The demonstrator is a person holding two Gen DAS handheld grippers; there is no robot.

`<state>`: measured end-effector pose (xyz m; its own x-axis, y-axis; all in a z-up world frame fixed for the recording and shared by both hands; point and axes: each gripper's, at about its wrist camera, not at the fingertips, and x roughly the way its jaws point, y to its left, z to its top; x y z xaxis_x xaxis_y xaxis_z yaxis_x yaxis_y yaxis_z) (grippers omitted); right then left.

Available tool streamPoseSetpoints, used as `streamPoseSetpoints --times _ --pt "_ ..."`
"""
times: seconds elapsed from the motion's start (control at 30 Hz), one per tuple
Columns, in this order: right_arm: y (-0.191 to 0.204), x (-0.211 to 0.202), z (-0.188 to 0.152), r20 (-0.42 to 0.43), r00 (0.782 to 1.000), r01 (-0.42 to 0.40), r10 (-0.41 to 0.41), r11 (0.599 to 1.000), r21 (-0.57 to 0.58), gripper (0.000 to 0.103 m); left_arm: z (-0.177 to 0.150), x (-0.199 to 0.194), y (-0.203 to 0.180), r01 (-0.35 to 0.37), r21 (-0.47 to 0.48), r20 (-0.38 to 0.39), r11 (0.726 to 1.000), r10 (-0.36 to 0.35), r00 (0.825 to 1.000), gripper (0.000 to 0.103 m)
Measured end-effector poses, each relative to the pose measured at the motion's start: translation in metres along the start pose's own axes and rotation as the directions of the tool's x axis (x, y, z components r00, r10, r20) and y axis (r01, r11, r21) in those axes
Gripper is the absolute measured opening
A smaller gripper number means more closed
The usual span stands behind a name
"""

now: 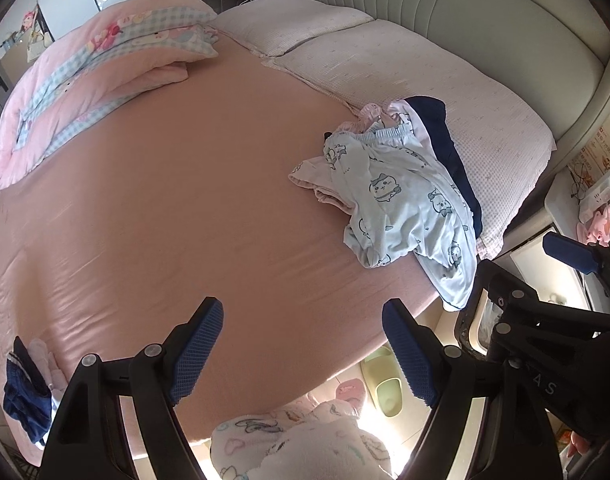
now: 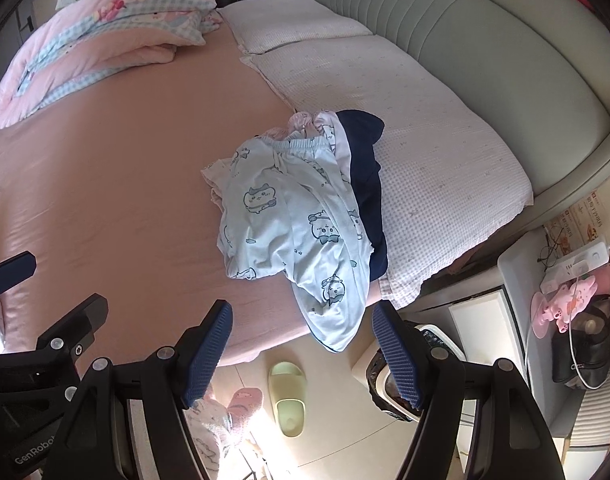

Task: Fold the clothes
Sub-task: 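Move both tools toward the clothes pile on the bed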

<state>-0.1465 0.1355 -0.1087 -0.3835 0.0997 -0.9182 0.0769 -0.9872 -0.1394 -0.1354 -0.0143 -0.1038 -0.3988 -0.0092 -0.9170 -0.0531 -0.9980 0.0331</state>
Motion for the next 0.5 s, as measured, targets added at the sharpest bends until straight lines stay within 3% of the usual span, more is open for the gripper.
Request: streamPoseSetpoints --times 0.2,0.5 --pt "-0.002 0.016 0.014 -0.002 0.999 0.051 -0.051 0.999 -0.008 0.072 0.015 0.021 -0.002 0.027 0.008 0.000 1.000 -0.027 1.000 0.082" --pt "-0.004 0.052 0.030 -0.030 0.998 0.053 -0.053 0.999 -0.006 0.072 0.028 0.056 -0.003 0.072 0.000 -0.002 0.997 -0.072 0.997 0.082"
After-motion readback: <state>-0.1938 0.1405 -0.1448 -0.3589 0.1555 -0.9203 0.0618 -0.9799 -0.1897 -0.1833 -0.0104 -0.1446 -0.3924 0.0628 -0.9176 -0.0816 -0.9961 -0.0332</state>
